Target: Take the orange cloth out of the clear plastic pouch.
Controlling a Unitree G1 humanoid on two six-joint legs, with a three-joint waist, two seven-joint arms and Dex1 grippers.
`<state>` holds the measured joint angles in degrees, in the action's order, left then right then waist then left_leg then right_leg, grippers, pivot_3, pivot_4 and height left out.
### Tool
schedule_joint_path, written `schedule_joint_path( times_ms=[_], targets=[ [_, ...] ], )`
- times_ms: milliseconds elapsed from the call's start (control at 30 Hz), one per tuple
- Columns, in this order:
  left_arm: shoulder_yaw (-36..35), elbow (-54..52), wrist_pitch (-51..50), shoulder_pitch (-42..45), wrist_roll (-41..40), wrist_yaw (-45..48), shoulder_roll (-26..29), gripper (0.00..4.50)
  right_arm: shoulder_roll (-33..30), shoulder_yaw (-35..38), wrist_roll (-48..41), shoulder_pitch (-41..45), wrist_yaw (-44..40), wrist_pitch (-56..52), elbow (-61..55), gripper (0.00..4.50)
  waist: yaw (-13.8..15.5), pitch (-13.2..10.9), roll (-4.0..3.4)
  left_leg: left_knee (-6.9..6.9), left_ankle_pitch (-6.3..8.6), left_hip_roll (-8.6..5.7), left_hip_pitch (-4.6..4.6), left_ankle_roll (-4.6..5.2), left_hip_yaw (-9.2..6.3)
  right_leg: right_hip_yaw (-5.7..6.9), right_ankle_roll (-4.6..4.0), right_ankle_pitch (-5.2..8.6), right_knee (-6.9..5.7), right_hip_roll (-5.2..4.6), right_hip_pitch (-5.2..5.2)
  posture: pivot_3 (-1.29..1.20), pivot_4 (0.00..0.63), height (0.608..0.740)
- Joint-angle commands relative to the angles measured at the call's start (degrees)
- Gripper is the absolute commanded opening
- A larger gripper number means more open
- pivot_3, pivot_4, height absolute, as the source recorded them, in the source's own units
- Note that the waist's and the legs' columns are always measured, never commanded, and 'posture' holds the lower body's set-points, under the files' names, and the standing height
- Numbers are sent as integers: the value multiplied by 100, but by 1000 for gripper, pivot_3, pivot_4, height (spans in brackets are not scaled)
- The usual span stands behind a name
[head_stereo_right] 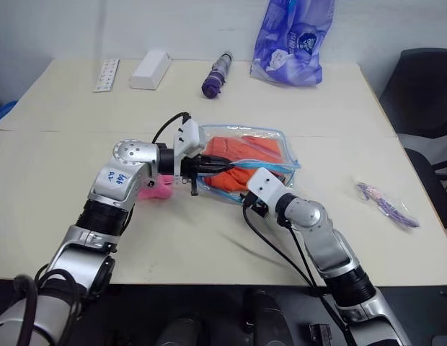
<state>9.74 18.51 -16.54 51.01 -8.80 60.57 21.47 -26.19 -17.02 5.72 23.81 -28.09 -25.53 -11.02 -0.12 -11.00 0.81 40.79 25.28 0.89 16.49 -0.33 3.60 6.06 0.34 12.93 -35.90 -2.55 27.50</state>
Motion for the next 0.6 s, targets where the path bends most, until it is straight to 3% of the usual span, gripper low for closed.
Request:
schedule_joint_path(
  times_ms=[33, 300, 400, 600],
  targets=[
    [-113, -187, -29, 185, -146, -42, -51, 0, 69, -149, 399, 125, 194, 101, 100, 3956, -1, 0, 0, 0, 0, 0, 0, 0, 0, 0, 0, 0, 0, 0, 0, 0, 150, 740],
    [-120, -356, -152, 147, -222, -54, -77, 0, 426, -166, 961, 597, 751, 97, 1447, 3956, -8, 1, -1, 8, 0, 0, 0, 0, -1, -3, 0, 0, -4, -5, -2, 0, 150, 740],
    [-155, -294, -185, 150, -239, -98, -85, 0, 389, -254, 963, 644, 596, 310, 1792, 3574, -1, 2, -1, 10, 0, 0, 0, 0, -7, 1, 0, 0, -3, -7, -5, 0, 150, 740],
    [-348, -234, -550, 207, -428, -345, -245, 0, 340, -197, 923, 485, 430, 506, 1712, 1696, 8, 4, -1, 11, 0, -1, -6, 0, -7, 0, 1, -1, -3, -9, -12, 0, 150, 740]
  ],
)
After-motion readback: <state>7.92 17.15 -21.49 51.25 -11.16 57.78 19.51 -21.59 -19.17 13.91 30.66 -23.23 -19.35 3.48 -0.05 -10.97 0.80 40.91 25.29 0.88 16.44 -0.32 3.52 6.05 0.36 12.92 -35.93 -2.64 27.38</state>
